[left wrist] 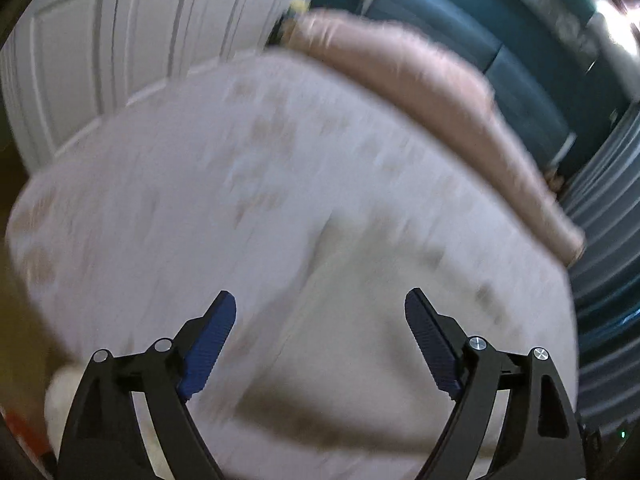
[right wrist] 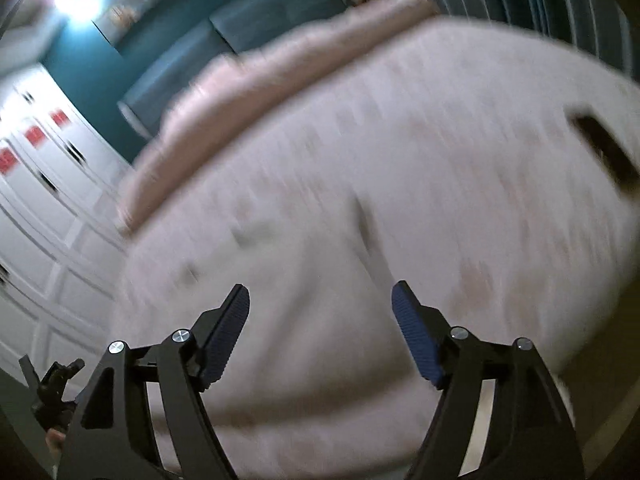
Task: Fold small clothes
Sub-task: 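Lay the hem over the body and regrasp the folded edge with both tools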
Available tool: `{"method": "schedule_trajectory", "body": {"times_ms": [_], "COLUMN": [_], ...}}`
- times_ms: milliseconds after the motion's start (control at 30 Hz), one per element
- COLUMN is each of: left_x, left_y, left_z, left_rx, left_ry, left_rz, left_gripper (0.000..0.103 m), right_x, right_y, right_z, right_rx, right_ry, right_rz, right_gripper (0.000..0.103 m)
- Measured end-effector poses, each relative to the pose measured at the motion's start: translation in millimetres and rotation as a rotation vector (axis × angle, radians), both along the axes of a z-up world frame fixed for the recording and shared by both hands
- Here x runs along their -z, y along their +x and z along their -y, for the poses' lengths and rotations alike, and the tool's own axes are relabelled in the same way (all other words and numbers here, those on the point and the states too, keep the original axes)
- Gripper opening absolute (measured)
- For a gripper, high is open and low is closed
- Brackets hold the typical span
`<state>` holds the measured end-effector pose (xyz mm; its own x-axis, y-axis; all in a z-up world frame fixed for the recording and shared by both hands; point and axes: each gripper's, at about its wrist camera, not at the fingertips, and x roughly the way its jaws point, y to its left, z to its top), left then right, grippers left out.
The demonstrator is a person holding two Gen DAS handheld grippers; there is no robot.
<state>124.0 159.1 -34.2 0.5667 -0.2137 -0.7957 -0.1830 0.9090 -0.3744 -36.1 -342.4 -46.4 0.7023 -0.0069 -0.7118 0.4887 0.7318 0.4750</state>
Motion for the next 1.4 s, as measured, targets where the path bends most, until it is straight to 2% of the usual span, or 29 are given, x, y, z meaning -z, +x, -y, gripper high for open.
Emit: {"method": "schedule_trajectory", "body": {"times_ms": [67,100,167,233,333,400,433,467,500,567,667,733,800,900,967,1033,1067,1100,1133,1200,1267,1333,1400], "left_x": [34,52,71,82,91,88,87,84,80,68,43,34,37,62,82,90,85,76,62,39,14,1,-4], "left_y": [-11,-15,-16,-13,2,13,12,18,19,15,-5,-27,-46,-92,-110,-119,-120,-118,-114,-107,-91,-71,-38], "left_z": [0,0,4,11,16,17,19,19,19,13,3,-2,-6,-19,-19,-19,-18,-16,-15,-14,-6,2,17], "left_rx": [0.005,-0.010,-0.030,-0.027,-0.027,-0.010,0.003,0.013,0.020,0.032,0.074,0.115,0.131,0.141,0.144,0.131,0.127,0.131,0.141,0.156,0.160,0.158,0.176], "left_ry": [-0.028,-0.066,-0.116,-0.145,-0.131,-0.163,-0.168,-0.150,-0.148,-0.158,-0.149,-0.124,-0.091,-0.083,-0.049,-0.061,-0.063,-0.044,-0.019,0.002,0.058,0.104,0.119], "left_rz": [-0.084,-0.127,-0.169,-0.184,-0.205,-0.187,-0.196,-0.210,-0.203,-0.181,-0.155,-0.166,-0.203,-0.309,-0.360,-0.364,-0.345,-0.318,-0.282,-0.217,-0.117,-0.044,-0.007], "left_gripper": [0.084,0.084,0.084,0.084,0.081,0.059,0.039,0.023,0.015,0.010,0.008,0.008,0.007,0.007,0.009,0.011,0.012,0.014,0.017,0.023,0.046,0.057,0.066], "right_x": [32,44,63,72,80,84,85,86,87,76,48,35,33,49,67,76,73,67,56,29,6,-3,-4], "right_y": [-8,-9,-5,4,22,36,39,43,45,45,26,4,-18,-57,-73,-78,-80,-81,-82,-83,-75,-54,-21], "right_z": [-6,-8,-11,-14,-19,-19,-19,-18,-20,-20,-16,-16,-20,-39,-50,-54,-53,-49,-42,-28,-14,-4,-4], "right_rx": [0.009,0.007,0.000,-0.014,-0.024,-0.012,-0.005,-0.007,-0.020,-0.050,-0.082,-0.111,-0.141,-0.188,-0.223,-0.225,-0.211,-0.192,-0.160,-0.092,-0.059,-0.069,-0.106], "right_ry": [0.063,0.099,0.174,0.210,0.258,0.281,0.290,0.312,0.322,0.299,0.263,0.242,0.224,0.161,0.120,0.081,0.070,0.069,0.053,-0.016,-0.082,-0.104,-0.113], "right_rz": [-0.076,-0.092,-0.107,-0.125,-0.126,-0.126,-0.124,-0.107,-0.100,-0.097,-0.072,-0.080,-0.124,-0.263,-0.338,-0.399,-0.401,-0.387,-0.369,-0.314,-0.240,-0.203,-0.163], "right_gripper": [0.071,0.071,0.071,0.071,0.072,0.072,0.070,0.048,0.008,0.008,0.007,0.007,0.007,0.007,0.009,0.010,0.014,0.024,0.030,0.051,0.059,0.062,0.071]}}
